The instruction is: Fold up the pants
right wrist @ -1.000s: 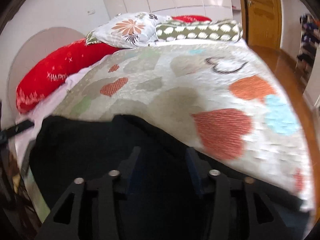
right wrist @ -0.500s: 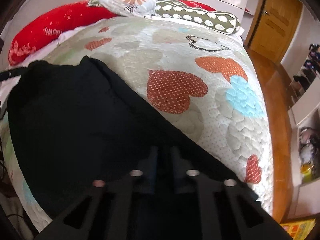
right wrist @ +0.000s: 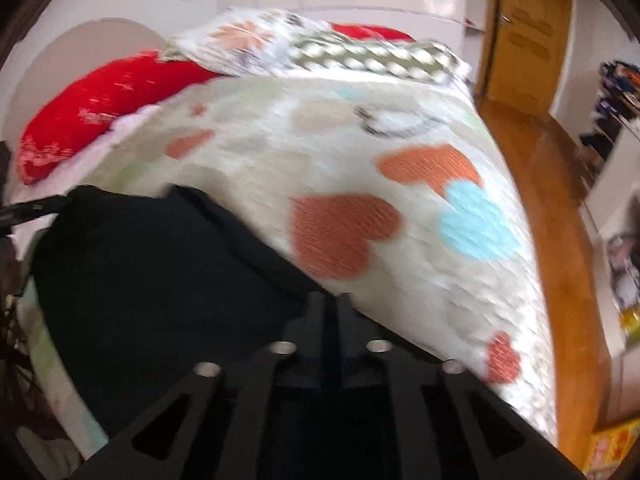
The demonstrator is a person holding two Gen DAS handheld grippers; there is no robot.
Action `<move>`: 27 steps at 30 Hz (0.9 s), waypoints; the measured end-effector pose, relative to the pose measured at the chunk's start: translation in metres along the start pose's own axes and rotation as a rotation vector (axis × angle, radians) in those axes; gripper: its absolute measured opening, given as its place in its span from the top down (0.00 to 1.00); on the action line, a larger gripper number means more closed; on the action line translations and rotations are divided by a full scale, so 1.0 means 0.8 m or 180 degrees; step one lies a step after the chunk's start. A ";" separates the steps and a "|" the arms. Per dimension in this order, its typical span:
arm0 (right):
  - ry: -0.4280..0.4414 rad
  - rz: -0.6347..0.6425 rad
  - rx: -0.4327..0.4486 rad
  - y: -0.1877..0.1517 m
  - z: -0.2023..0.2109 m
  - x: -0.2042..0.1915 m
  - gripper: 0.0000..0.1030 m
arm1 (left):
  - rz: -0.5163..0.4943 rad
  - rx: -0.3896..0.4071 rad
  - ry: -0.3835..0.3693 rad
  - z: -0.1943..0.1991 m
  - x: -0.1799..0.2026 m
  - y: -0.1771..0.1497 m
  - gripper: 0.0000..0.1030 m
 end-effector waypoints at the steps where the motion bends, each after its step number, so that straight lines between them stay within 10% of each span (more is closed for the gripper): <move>1: 0.0116 0.0059 0.0021 0.007 -0.001 -0.017 0.57 | 0.0007 0.0001 -0.0006 0.000 0.000 0.000 0.19; 10: 0.0267 0.0516 0.0011 0.043 -0.051 -0.124 0.60 | -0.0090 -0.0084 0.0218 -0.019 -0.012 0.002 0.19; 13: 0.0255 0.0487 -0.0120 0.046 -0.073 -0.130 0.99 | -0.0076 -0.0109 0.0298 -0.026 -0.019 0.005 0.19; 27: 0.0048 0.0077 -0.0058 0.062 -0.082 -0.112 0.97 | 0.0072 -0.0160 0.0390 -0.038 -0.037 0.006 0.18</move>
Point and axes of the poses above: each gripper's, at about its wrist camera, not at the fingertips, and z roughly against the way its jaws point, x to its right, y to its top, the point moved 4 cm from there along -z, roughly the way its jaws point, and after that the axes turned 14 degrees about -y, right-handed, at the moved point
